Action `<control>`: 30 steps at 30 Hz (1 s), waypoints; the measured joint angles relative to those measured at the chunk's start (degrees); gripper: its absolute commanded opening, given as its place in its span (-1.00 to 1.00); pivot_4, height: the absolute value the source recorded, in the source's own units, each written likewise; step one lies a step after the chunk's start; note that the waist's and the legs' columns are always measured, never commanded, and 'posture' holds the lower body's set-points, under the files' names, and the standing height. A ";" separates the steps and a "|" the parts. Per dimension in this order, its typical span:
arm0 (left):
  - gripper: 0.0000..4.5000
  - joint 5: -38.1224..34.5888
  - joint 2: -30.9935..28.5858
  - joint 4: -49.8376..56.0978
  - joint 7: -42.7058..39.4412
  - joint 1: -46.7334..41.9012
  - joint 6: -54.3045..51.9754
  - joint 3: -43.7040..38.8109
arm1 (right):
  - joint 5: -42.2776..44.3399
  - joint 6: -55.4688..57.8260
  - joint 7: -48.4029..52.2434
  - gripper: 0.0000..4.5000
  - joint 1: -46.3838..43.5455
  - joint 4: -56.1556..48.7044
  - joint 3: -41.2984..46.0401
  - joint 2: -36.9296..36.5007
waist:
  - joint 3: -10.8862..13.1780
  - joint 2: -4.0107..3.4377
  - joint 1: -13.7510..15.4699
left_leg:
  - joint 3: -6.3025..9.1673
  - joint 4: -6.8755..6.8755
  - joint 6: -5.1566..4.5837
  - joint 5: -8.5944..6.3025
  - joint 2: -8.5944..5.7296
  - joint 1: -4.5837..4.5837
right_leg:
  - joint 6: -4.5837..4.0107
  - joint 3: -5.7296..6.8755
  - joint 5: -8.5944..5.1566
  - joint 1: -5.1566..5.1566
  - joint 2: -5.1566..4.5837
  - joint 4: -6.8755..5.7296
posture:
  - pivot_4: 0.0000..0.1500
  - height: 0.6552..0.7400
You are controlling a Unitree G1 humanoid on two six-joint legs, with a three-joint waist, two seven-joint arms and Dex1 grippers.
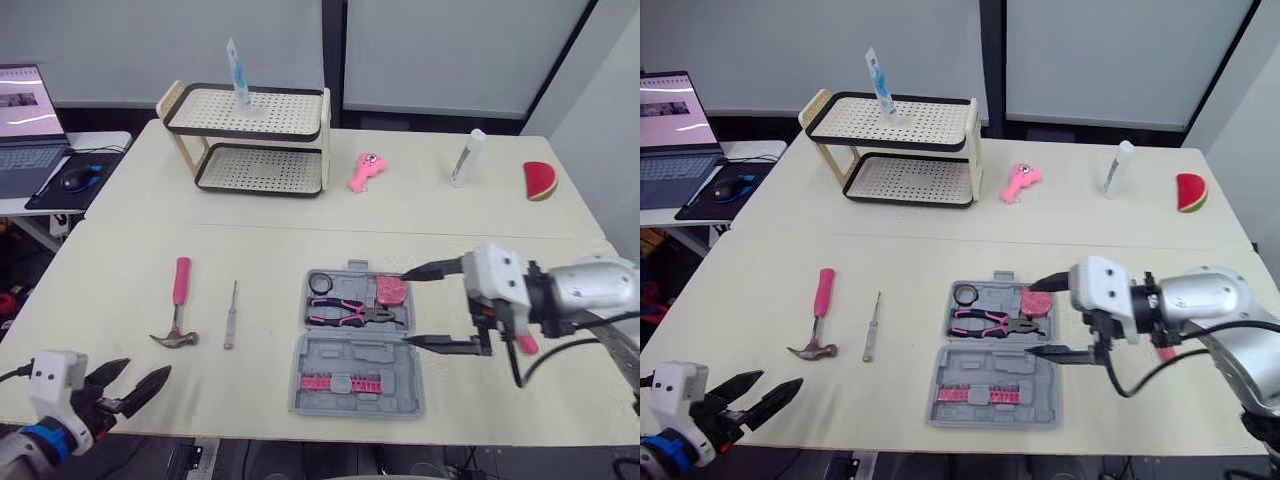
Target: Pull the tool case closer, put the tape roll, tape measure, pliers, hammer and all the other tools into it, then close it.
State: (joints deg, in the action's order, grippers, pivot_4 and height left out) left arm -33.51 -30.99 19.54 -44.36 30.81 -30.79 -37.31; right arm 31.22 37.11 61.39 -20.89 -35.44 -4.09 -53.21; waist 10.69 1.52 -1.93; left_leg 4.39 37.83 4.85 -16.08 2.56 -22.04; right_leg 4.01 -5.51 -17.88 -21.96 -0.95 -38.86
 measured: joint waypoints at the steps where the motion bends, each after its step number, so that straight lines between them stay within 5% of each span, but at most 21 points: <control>1: 1.00 -0.40 1.06 1.78 1.35 -0.01 -0.36 0.35 | -0.56 0.13 -0.08 0.99 -0.60 0.67 -0.70 0.02 | 0.01 0.01 0.29 | 0.01 0.01 0.00 0.00 0.00 -0.01 | 0.00 0.02 0.00 0.01 -0.01 -0.01 | 1.00 0.88; 9: 1.00 1.09 11.36 13.68 19.06 -8.06 -3.84 12.91 | -0.99 0.09 0.05 0.99 -1.46 2.03 -2.92 0.21 | 0.00 -0.06 0.13 | 0.01 0.08 -0.01 0.00 -0.10 0.10 | 0.08 0.00 0.04 0.22 -0.06 -0.01 | 1.00 0.88; 17: 1.00 12.29 16.24 6.88 32.87 -18.85 -3.37 22.69 | -1.31 0.06 0.45 0.99 -0.96 2.04 -3.49 -0.21 | 0.00 -0.15 0.19 | 0.14 0.08 -0.03 0.02 0.00 0.17 | 0.00 0.03 0.03 0.22 0.18 -0.07 | 1.00 0.88; 30: 1.00 20.14 17.13 -3.93 37.45 -26.28 -4.12 28.39 | -2.23 0.92 0.59 0.99 -0.47 1.84 -3.96 -0.33 | 0.00 -0.14 0.25 | 0.13 0.06 -0.02 0.01 -0.04 0.13 | 0.02 0.03 0.04 0.21 0.13 -0.05 | 1.00 0.88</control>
State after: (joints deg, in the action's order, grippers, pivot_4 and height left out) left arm -13.37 -13.87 15.61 -6.92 4.53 -34.92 -8.92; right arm 29.00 38.03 61.98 -21.35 -33.60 -8.05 -53.55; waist 10.70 1.39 -1.68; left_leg 4.51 37.89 4.82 -16.07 2.53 -21.91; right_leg 4.04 -5.48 -17.84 -21.75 -0.82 -38.91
